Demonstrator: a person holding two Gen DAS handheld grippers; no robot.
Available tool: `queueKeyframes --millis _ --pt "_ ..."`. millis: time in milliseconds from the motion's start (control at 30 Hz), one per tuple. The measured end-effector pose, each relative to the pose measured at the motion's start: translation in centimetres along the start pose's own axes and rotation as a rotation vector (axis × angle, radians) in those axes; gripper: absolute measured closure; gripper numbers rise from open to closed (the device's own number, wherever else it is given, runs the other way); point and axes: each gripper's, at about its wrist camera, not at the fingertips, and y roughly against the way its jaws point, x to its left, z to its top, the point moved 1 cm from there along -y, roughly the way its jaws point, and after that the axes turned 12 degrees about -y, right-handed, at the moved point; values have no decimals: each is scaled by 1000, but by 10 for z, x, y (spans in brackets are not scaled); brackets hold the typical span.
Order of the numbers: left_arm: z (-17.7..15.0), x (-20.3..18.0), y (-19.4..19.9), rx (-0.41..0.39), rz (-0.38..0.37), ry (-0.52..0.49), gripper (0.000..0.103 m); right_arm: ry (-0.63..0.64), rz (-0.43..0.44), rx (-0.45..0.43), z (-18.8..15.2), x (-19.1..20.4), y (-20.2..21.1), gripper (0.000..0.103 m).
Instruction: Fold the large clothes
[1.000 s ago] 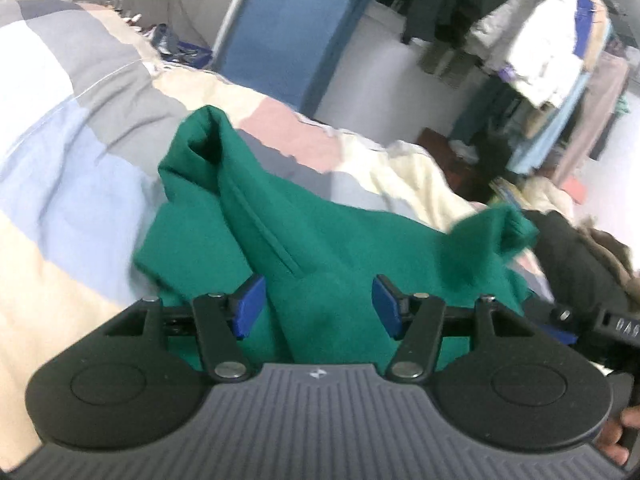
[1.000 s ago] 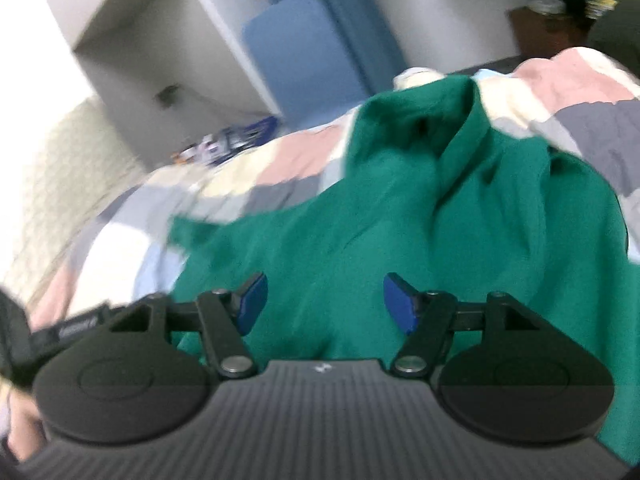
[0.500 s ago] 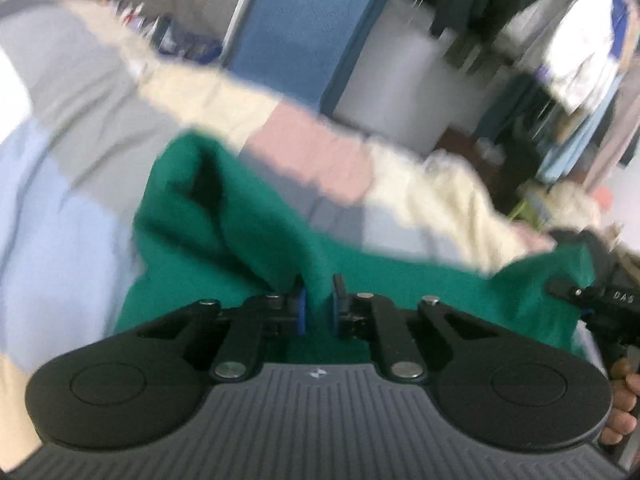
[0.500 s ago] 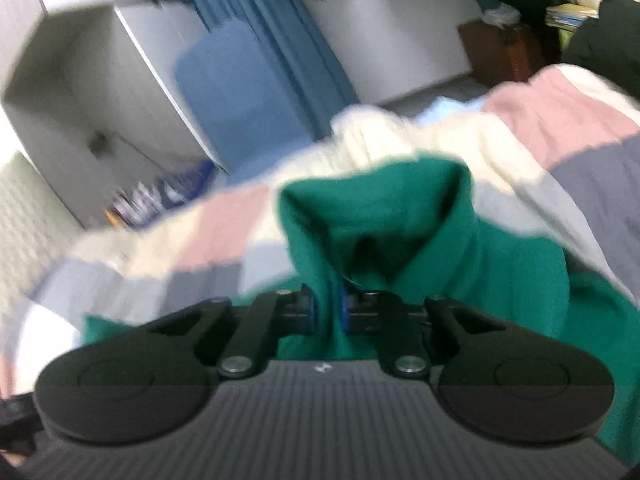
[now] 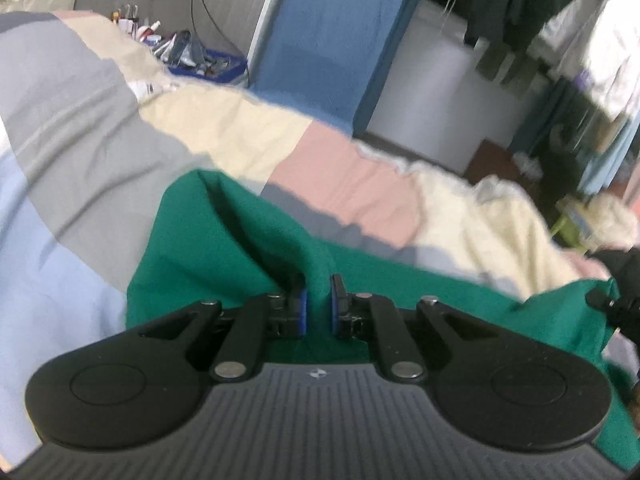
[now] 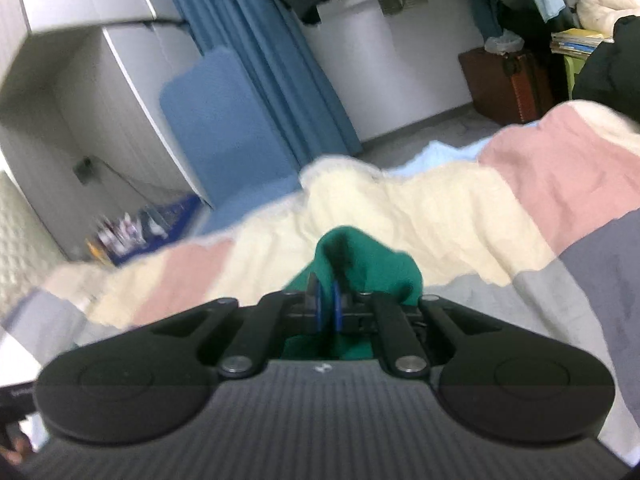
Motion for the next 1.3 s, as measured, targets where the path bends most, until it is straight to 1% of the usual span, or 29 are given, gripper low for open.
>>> queueKeyframes --millis 67,167,267,300,367,433,467,500,533,567,600,667,767,900,1033,1100,1167,1233,1267,1300 --pt "-6 2 -14 24 2 -3 90 14 -20 19 -7 -6 -14 96" --pt "-11 4 -24 37 -3 -8 89 27 -47 51 -19 -13 -31 97" --pt "-11 5 -22 38 -16 -4 87 47 -43 44 -25 -10 -30 96" --pt "-10 6 -19 36 -20 2 82 52 -40 44 -24 -8 -27 94" --pt "-9 7 -9 44 -29 11 58 38 -26 42 -21 -6 -19 93" --pt "-9 4 9 38 -21 8 54 26 -22 40 -18 -3 -8 90" --pt "-10 3 18 35 -12 2 53 23 -20 41 -18 0 -2 83" --pt "-11 2 28 33 -10 -2 53 23 -14 45 -17 1 5 73" --pt "-12 1 40 28 -10 -7 53 24 -8 46 -17 4 13 67" --pt "-13 -1 50 28 -7 -15 53 28 1 45 -18 7 23 57" --pt "-14 -3 62 34 -1 -28 53 36 7 42 -19 10 33 53" --pt "-18 -7 88 38 1 -46 53 47 16 44 -22 17 54 53" --pt "-28 -8 133 33 -30 -31 53 52 42 48 -27 22 91 53" --pt "-46 -13 194 39 -30 -54 53 80 55 64 -37 28 142 53" --pt "-71 -16 249 49 -44 -69 51 108 59 106 -47 29 191 53" --pt "-84 -16 275 59 -59 -56 51 121 67 133 -51 26 217 54" --pt "-97 -15 296 79 -78 -32 47 142 59 152 -54 21 241 54" --pt "-114 -16 313 108 -82 -34 46 143 71 197 -57 11 262 54" --pt "-122 -15 320 128 -77 -27 46 142 73 223 -59 6 270 51" --pt "-129 -13 324 146 -80 -8 46 154 74 249 -61 1 279 43"
